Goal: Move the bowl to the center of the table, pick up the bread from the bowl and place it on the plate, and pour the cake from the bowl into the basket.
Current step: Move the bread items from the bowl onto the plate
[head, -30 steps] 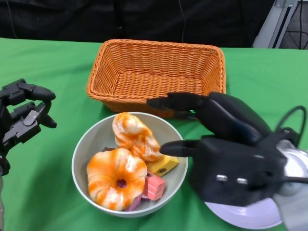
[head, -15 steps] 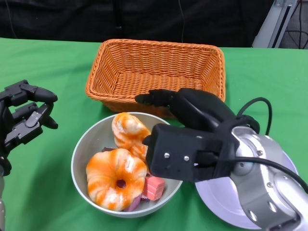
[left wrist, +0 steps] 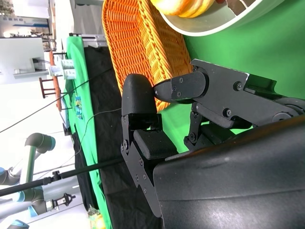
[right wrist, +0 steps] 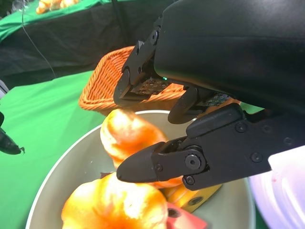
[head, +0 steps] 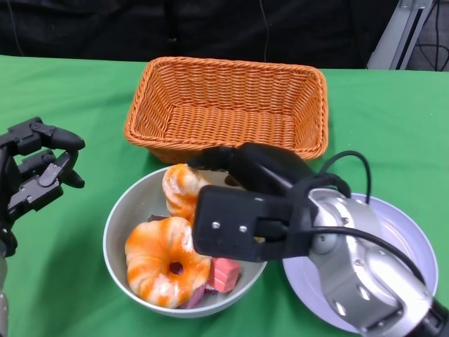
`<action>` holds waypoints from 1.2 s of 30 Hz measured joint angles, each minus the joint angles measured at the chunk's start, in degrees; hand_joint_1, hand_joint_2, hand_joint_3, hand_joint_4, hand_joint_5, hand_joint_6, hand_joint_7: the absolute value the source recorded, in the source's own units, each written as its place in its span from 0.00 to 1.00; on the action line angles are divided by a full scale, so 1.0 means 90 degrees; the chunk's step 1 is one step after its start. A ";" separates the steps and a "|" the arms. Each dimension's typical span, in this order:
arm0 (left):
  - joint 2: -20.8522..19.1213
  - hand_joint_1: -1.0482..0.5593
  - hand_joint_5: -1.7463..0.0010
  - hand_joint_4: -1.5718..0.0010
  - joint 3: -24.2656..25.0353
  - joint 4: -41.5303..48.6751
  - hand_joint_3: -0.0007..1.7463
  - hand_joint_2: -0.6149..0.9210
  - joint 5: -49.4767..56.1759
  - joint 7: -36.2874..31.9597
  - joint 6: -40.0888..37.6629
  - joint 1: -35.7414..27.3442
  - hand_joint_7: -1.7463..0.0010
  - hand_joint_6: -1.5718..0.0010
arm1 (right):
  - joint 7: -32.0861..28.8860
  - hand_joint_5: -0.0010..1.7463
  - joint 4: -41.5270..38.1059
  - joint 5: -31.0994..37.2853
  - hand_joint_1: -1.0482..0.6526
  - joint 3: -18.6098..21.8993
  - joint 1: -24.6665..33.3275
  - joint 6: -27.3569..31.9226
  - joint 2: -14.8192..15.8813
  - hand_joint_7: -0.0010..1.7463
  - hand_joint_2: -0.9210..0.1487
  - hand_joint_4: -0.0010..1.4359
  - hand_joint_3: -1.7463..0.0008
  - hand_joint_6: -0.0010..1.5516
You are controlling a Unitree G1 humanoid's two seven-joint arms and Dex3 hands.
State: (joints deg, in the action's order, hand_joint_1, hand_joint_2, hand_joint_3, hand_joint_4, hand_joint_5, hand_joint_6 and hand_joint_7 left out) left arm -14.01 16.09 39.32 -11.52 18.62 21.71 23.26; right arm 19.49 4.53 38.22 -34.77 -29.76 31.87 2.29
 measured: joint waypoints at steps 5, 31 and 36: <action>-0.0001 0.58 0.16 0.51 -0.0021 0.0156 0.32 0.92 0.0011 -0.0005 0.0036 0.0002 0.37 0.48 | 0.0007 0.07 -0.0340 -0.0073 0.10 0.0027 -0.0183 0.0029 -0.0300 0.01 0.00 0.49 0.86 0.30; -0.0090 0.57 0.17 0.48 -0.0149 0.0393 0.27 0.94 0.0264 -0.0102 0.0527 0.0031 0.39 0.47 | -0.0168 0.06 -0.1767 0.0097 0.09 -0.0428 -0.0974 0.0013 -0.0618 0.00 0.00 0.51 0.84 0.30; -0.0149 0.57 0.18 0.47 -0.0170 0.0427 0.27 0.94 0.0266 -0.0101 0.0632 0.0031 0.39 0.47 | -0.0177 0.07 -0.1820 0.0343 0.09 -0.0543 -0.0973 -0.0048 -0.0590 0.00 0.00 0.51 0.84 0.30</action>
State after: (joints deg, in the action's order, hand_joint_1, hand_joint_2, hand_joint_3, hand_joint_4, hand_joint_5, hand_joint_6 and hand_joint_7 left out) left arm -15.35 14.56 43.16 -9.13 17.71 27.40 23.54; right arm 17.90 -11.85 41.31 -39.65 -38.52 31.44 -3.01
